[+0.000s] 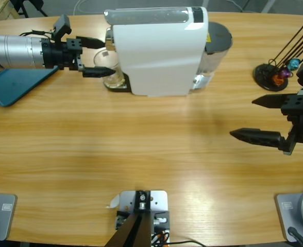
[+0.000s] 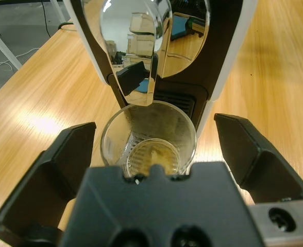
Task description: Pour coffee
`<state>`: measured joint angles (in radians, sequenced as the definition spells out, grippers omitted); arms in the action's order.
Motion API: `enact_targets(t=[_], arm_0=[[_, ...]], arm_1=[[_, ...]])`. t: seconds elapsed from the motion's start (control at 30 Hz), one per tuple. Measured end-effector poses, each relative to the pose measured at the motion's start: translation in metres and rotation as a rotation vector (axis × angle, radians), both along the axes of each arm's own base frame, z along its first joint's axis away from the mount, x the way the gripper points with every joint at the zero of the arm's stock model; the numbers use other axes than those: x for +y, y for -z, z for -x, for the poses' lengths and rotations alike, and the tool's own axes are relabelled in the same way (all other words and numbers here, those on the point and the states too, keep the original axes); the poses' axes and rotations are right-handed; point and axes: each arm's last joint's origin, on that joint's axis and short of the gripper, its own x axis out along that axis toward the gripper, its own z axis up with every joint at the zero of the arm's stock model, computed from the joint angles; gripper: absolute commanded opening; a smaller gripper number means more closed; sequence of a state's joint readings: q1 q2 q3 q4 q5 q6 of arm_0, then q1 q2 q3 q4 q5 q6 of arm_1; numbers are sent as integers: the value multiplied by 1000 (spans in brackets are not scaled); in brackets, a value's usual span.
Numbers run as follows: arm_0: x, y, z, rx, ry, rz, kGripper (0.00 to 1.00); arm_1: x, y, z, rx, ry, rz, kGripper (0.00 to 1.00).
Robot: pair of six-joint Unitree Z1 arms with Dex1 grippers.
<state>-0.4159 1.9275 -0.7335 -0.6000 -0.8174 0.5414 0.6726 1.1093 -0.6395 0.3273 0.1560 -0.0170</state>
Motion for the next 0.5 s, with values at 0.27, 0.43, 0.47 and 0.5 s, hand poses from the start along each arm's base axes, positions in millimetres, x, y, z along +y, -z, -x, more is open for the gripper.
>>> enact_targets(t=[0.27, 0.43, 0.47, 0.5], arm_0=[[-6, 1, 2, -9, -12, -22, 1000], [-6, 2, 2, -7, -33, -42, 1000], [-6, 2, 2, -7, -37, -44, 1000], [-6, 3, 2, -8, -40, -46, 1000]], arm_1=[[1, 0, -1, -5, 0, -4, 1000], [1, 0, -1, -4, 0, -3, 1000], [1, 0, -1, -4, 0, -3, 1000], [1, 0, -1, -4, -1, -2, 1000]])
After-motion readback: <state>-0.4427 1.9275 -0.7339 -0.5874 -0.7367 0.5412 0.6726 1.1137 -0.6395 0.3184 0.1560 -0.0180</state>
